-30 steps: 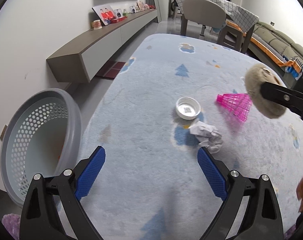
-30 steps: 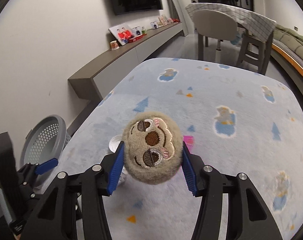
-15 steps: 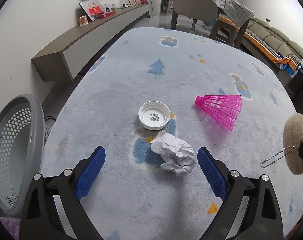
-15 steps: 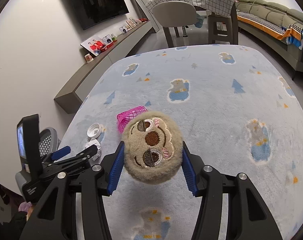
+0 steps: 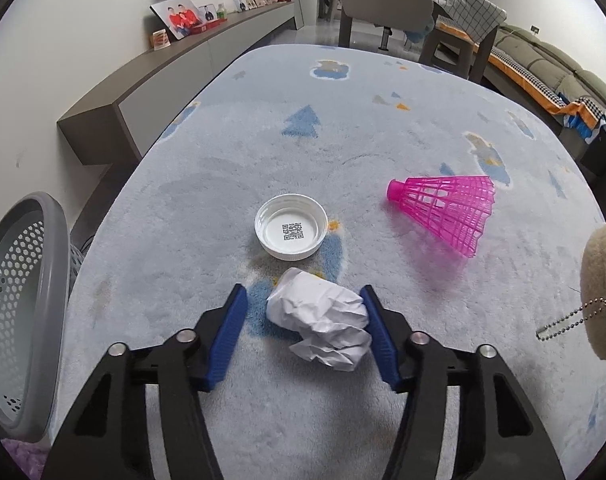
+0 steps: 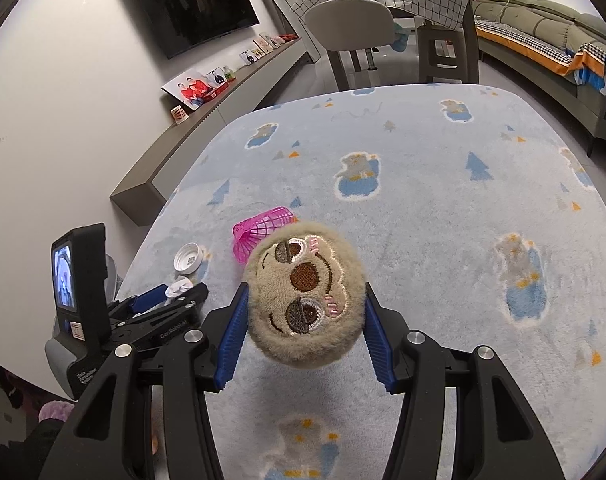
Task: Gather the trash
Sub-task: 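Grasp the crumpled white paper with the left gripper while the right holds the sloth ball, then carry paper and sloth ball over the wastebasket and open both grippers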
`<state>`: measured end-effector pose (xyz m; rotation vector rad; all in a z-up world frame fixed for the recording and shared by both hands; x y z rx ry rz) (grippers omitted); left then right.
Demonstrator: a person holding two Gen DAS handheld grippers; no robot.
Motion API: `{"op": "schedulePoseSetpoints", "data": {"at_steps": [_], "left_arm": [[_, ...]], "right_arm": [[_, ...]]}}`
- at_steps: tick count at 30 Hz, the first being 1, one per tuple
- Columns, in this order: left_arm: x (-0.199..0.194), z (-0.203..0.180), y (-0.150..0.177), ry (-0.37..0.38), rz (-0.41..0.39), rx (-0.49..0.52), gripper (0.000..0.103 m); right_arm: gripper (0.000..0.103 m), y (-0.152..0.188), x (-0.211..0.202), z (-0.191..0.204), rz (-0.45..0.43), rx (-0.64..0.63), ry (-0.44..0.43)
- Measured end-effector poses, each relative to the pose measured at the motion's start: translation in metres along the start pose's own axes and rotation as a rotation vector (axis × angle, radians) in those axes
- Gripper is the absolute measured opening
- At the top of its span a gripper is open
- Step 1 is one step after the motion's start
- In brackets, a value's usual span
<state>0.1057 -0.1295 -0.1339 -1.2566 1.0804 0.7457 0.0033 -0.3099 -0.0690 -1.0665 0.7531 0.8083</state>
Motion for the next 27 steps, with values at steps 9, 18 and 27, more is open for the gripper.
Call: {"op": "schedulePoseSetpoints", "data": {"at_steps": [9,18,27], "left_arm": [[-0.026,0.007,0.023,0.034,-0.017,0.026,0.031],[-0.083,0.077,0.048,-0.021,-0.092,-0.032,0.031],[-0.117,0.175,0.068,-0.113,-0.148,-0.103,0.032]], "right_arm": [[0.052,0.002,0.0,0.012,-0.007,-0.034,0.002],[0.052,0.018,0.0,0.068,0.001,-0.088,-0.049],[0.052,0.033,0.014,0.186,0.016,-0.186,-0.181]]}}
Point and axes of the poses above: each gripper's, at about its wrist camera, not at the fingertips, and x roughly the way its jaws point, z to its left, y to its underside, the point moved 5 cm from there along x, roughly the way its jaws point, and after that the axes turned 12 degrees about z, right-handed, at the moved point
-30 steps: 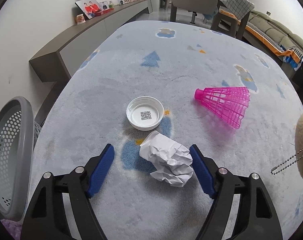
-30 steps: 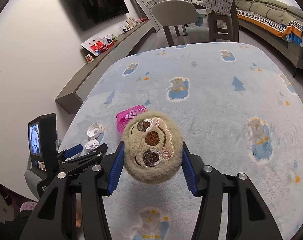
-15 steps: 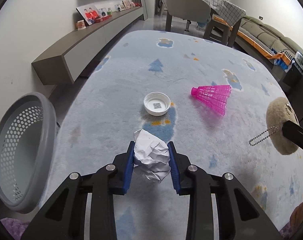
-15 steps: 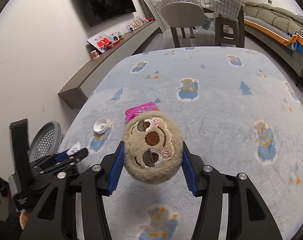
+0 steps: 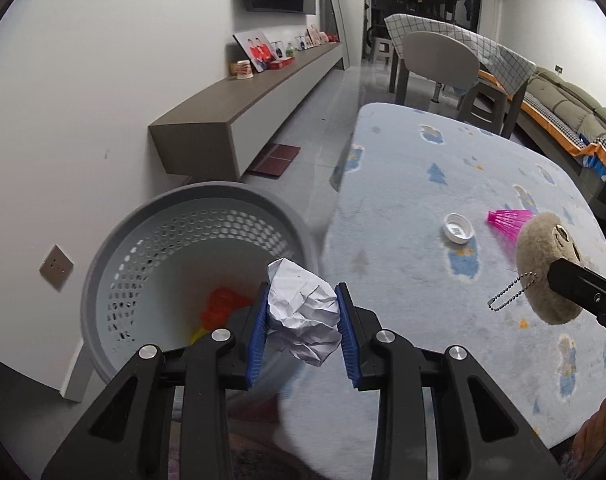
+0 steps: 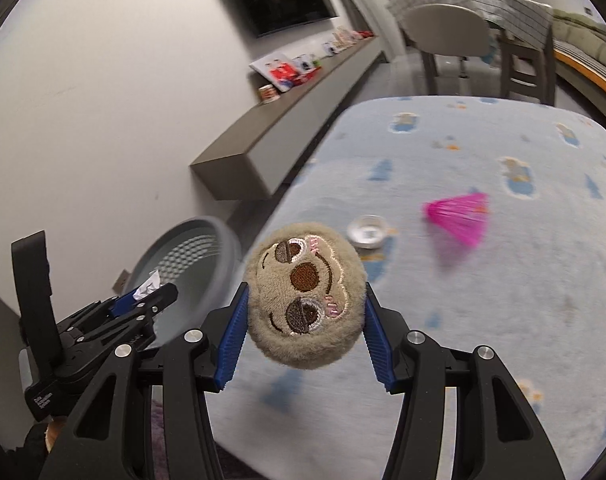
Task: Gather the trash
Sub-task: 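Carry paper and sloth ball over the wastebasket and open both grippers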
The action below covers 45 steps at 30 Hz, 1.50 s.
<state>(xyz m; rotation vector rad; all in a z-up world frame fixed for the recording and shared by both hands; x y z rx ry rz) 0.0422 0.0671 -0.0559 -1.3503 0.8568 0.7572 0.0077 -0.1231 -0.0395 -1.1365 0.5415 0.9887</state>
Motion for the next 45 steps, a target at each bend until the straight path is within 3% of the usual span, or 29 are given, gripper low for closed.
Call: {"op": "schedulePoseSetpoints", "data": {"at_steps": [9,16,22,26,32,45], "left_arm": [[0.013,0.09,-0.012,-0.082,-0.007,-0.045,0.033],[0.039,0.12,-0.016,-0.064,0.029,-0.072,0.035],[0.048,0.132,-0.01,-0.073,0.048,-0.095,0.036],[0.047,0.144,-0.005,-0.096,0.047,-0.13,0.057],[0.049,0.155,-0.004,-0.109,0.064,-0.166,0.074],[0.045,0.156,-0.003,-0.129,0.057,-0.176,0.089]], "right_arm": [[0.052,-0.024,0.057,0.101,0.073,-0.153,-0.046],[0.052,-0.04,0.102,0.147,0.145,-0.243,-0.056],[0.053,-0.045,0.127,0.156,0.18,-0.263,-0.05],[0.055,-0.046,0.134,0.156,0.192,-0.267,-0.055],[0.062,-0.046,0.134,0.153,0.178,-0.261,-0.043],[0.062,-0.036,0.132,0.146,0.169,-0.241,-0.011]]}}
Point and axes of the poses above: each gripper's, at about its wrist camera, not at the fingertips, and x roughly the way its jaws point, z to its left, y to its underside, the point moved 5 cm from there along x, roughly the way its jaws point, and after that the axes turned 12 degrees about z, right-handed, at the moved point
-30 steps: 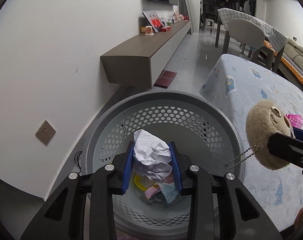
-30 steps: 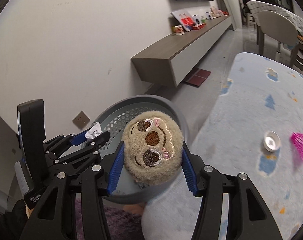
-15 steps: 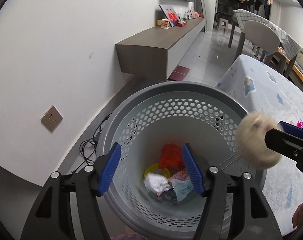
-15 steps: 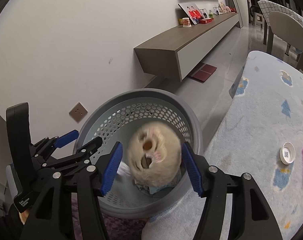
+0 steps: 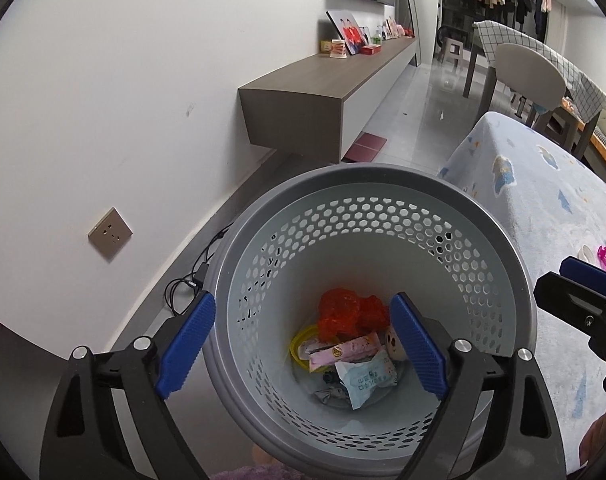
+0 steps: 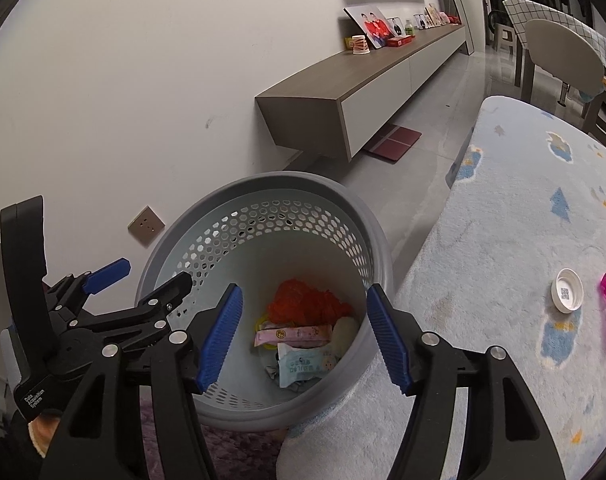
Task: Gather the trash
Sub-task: 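Carry paper and sloth ball over the wastebasket and open both grippers, then withdraw both grippers from the wastebasket toward the table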
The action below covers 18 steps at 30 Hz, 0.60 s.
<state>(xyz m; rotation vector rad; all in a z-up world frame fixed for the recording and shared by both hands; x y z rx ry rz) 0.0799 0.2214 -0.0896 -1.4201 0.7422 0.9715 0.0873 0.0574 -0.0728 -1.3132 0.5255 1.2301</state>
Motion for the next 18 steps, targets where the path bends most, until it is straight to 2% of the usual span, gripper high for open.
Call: {"op": "schedulePoseSetpoints", "data": {"at_steps": [18], "left_arm": [[-0.018,-0.01,0.003,0.0,-0.049,0.008,0.096]], "right_arm": [[0.062,0.022,-0.027,-0.011,-0.034,0.04,0.058]]}}
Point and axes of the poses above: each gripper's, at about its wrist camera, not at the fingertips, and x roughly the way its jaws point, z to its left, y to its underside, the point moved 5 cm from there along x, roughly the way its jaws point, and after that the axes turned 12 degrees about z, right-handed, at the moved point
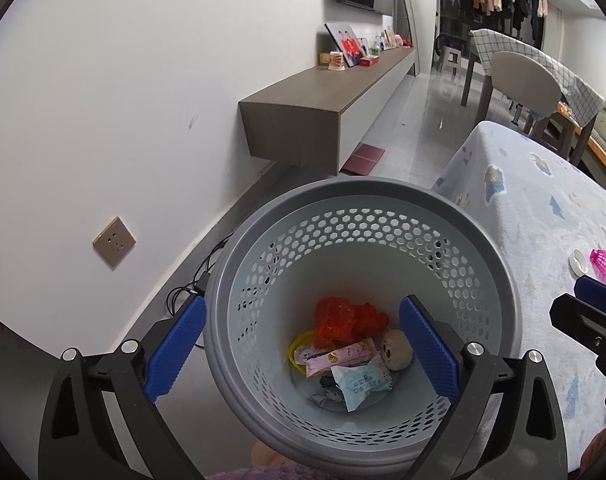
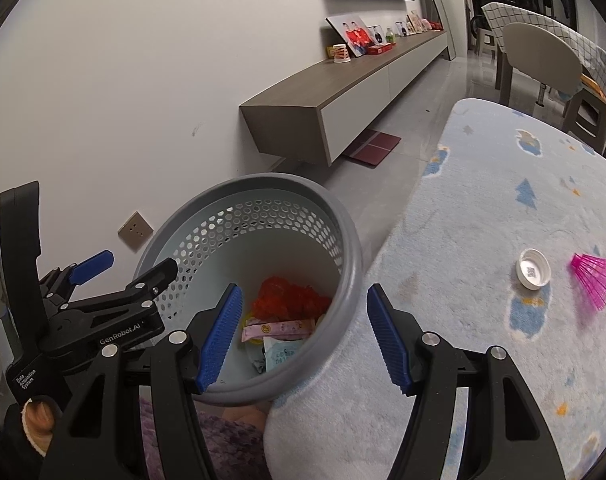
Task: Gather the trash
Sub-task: 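Withdraw both grippers from the wastebasket toward the table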
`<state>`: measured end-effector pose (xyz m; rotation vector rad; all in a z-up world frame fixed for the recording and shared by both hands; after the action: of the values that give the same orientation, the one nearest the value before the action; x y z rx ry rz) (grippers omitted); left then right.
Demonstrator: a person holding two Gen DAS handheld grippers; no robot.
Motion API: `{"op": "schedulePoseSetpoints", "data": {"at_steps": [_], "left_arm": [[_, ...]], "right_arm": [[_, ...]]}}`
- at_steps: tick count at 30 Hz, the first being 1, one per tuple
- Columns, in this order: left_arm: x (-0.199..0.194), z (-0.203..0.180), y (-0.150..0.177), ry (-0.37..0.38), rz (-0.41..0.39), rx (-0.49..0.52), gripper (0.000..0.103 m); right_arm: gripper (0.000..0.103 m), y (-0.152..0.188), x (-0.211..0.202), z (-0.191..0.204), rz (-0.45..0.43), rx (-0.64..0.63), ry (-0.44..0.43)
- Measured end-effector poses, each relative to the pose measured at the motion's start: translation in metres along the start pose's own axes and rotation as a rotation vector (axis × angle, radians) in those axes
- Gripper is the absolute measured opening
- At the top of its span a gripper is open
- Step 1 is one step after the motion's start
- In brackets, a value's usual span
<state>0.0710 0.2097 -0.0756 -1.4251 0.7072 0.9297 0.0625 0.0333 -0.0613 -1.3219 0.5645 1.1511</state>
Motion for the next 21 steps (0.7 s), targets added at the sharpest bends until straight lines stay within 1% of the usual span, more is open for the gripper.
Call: {"op": "schedulePoseSetpoints", "data": {"at_steps": [4,8,10,14,21], "left_arm": [[-0.006,-0.012,0.004,0.015,-0.015,0.028,0.096],[-0.013,-0.026,0.008,0.014,-0.027,0.06,0.096],[-0.017,-0.035,0.01,0.025,-0.028,0.073,0.096],[-0.023,-0.055,0.014,0.075,-0.017,0.089,0.096],[-0.027,-0.106,0.013,0.123,-0.007,0.125,0.096]], "right_arm": [[0.062,0.011,-0.01,-0.018,-0.012,0.037,0.015],[0.062,0.025,-0.025,-0.048,-0.025,0.092,0.039],[0.062,0.031,-0.032,-0.063,-0.035,0.112,0.058],[0.063,0.045,-0.053,-0.106,-0.059,0.166,0.113],[0.063,0.059,-0.078,-0.184,-0.076,0.259,0.187]]}}
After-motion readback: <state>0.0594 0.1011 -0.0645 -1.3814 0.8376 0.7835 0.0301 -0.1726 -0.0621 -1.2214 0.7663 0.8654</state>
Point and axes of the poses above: each gripper's, at about its wrist camera, not at the fingertips, and x roughly the way its jaws point, z to its left, y to its underside, the point moved 5 cm from there along x, roughly the way its jaws point, and after that the axes turned 12 degrees about z, right-handed, at the moved point
